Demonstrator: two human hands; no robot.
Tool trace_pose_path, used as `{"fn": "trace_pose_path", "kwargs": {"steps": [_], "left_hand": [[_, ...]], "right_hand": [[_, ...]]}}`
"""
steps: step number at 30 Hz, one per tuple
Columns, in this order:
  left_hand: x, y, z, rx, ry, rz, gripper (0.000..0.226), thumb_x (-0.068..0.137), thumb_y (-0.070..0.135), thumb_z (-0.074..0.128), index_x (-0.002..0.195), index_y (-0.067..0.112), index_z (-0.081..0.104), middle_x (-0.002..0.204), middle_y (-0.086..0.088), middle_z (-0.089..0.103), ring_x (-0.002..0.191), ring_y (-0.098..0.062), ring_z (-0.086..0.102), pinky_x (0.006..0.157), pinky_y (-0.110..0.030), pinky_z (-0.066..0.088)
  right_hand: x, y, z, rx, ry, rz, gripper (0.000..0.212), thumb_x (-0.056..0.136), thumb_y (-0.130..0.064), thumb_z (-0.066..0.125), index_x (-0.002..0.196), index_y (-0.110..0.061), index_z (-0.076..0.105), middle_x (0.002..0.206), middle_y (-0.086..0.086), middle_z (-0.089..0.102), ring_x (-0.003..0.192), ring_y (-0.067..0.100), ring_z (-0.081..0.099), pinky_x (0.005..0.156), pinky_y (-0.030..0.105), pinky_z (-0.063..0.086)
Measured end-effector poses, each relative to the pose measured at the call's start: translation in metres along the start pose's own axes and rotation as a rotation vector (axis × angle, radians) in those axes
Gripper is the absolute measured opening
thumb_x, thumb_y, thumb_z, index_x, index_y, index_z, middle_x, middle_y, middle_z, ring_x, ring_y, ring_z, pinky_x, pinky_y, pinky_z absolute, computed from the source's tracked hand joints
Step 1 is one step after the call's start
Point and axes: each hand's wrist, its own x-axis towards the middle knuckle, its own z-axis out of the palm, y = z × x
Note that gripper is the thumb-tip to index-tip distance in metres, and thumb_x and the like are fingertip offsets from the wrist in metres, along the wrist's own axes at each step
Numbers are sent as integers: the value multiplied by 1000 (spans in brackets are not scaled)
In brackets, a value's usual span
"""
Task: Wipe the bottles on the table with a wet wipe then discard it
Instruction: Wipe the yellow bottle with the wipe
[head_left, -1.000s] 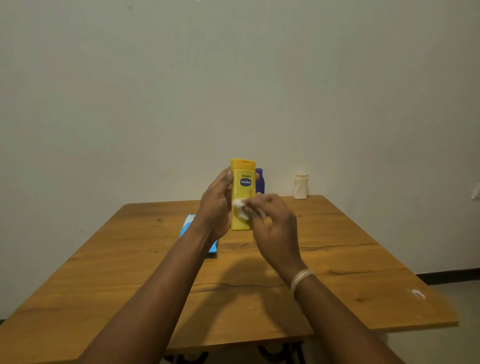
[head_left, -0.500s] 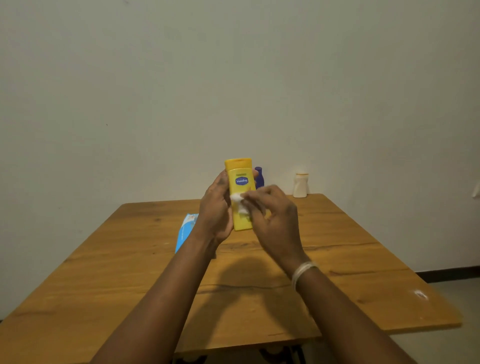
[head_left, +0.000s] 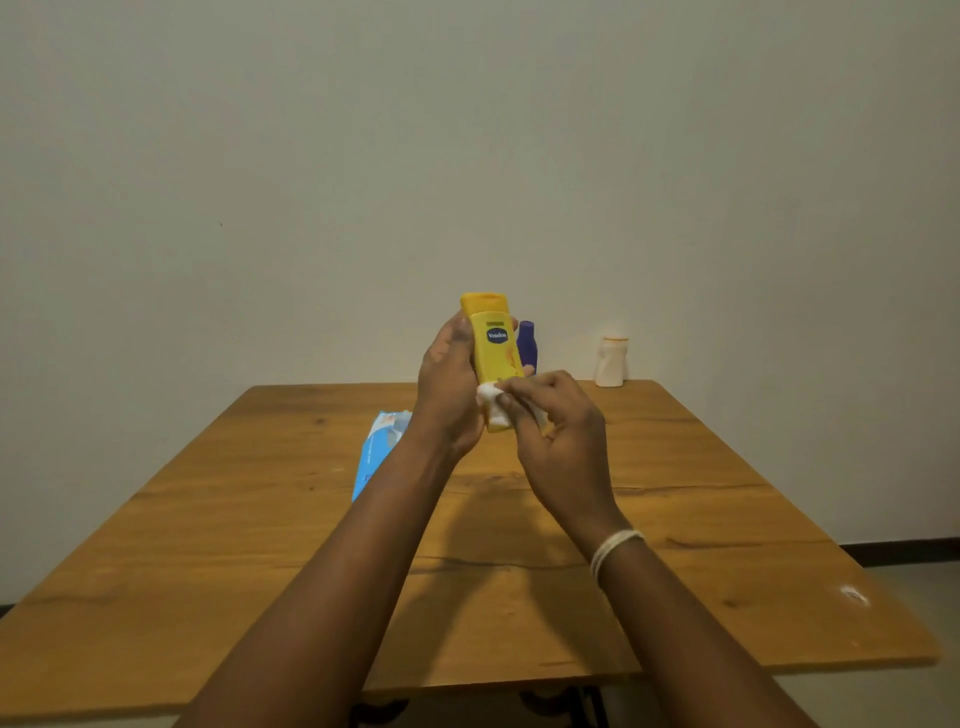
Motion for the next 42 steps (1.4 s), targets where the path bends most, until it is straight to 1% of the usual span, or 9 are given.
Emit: {"fn": "trace_pose_path", "kwargs": {"steps": [6, 11, 16, 21, 25, 29, 35, 40, 42], "left_hand": [[7, 3, -10, -145, -24, -26, 45, 110, 33, 37, 148, 10, 46, 125, -17, 68, 103, -28, 69, 85, -44, 60], [10, -1, -16, -211, -50, -49, 43, 111, 30, 33, 149, 13, 46, 127, -22, 68, 110, -35, 68, 93, -52, 57], [8, -8, -6, -32, -48, -51, 47, 109, 40, 38, 139, 11, 58, 129, -22, 68, 121, -41, 65, 105, -60, 50], [12, -7, -6, -17, 46, 107, 40, 104, 32, 54, 135, 6, 56, 115, -20, 74, 100, -31, 75, 85, -46, 63], [18, -11, -14, -107, 71, 8, 44, 107, 41, 44, 131, 6, 57, 115, -22, 73, 98, -32, 75, 89, -46, 60], [11, -22, -5, 121, -57, -157, 71, 98, 66, 36, 135, 10, 58, 122, -18, 71, 106, -29, 73, 88, -47, 61], [6, -22, -10, -71, -234, -266, 69, 96, 65, 39, 140, 17, 60, 124, -12, 72, 110, -26, 72, 80, -43, 61], [13, -13, -20, -126, -277, -284, 59, 104, 57, 31, 128, 13, 63, 102, -7, 78, 92, -21, 77, 69, -36, 63], [10, -13, -19, -157, -268, -271, 63, 100, 60, 33, 136, 16, 60, 111, -8, 76, 100, -22, 76, 79, -40, 64]], "right_hand": [[9, -6, -1, 13, -150, -68, 23, 92, -17, 70, 113, -10, 73, 111, 3, 65, 108, 14, 58, 88, 41, 55], [18, 5, -12, 148, -52, 38, 21, 91, -20, 70, 109, -11, 76, 101, -2, 70, 95, 2, 63, 72, 6, 47], [59, -2, -4, 196, 95, 92, 19, 92, -21, 70, 107, -11, 76, 100, -1, 73, 93, 5, 67, 76, 16, 55], [31, 8, 0, 289, 26, 184, 21, 94, -24, 68, 113, -18, 75, 101, -8, 74, 95, 6, 69, 75, 22, 60], [-6, 24, -1, 423, -45, 282, 17, 92, -26, 68, 106, -31, 74, 97, -13, 76, 95, 6, 70, 72, 20, 59], [12, 17, 5, 535, -34, 311, 19, 93, -24, 68, 110, -24, 75, 101, -8, 77, 98, 9, 72, 76, 26, 61], [58, 9, 14, 393, 115, 333, 24, 94, -26, 68, 116, -16, 74, 105, -5, 76, 96, 7, 71, 82, 35, 63], [41, 6, 16, 250, 66, 156, 24, 95, -27, 67, 116, -19, 72, 102, -9, 72, 95, 3, 67, 75, 22, 61], [40, 7, 16, 221, 47, 100, 23, 94, -24, 68, 115, -17, 73, 101, -6, 73, 94, 3, 66, 75, 19, 59]]}}
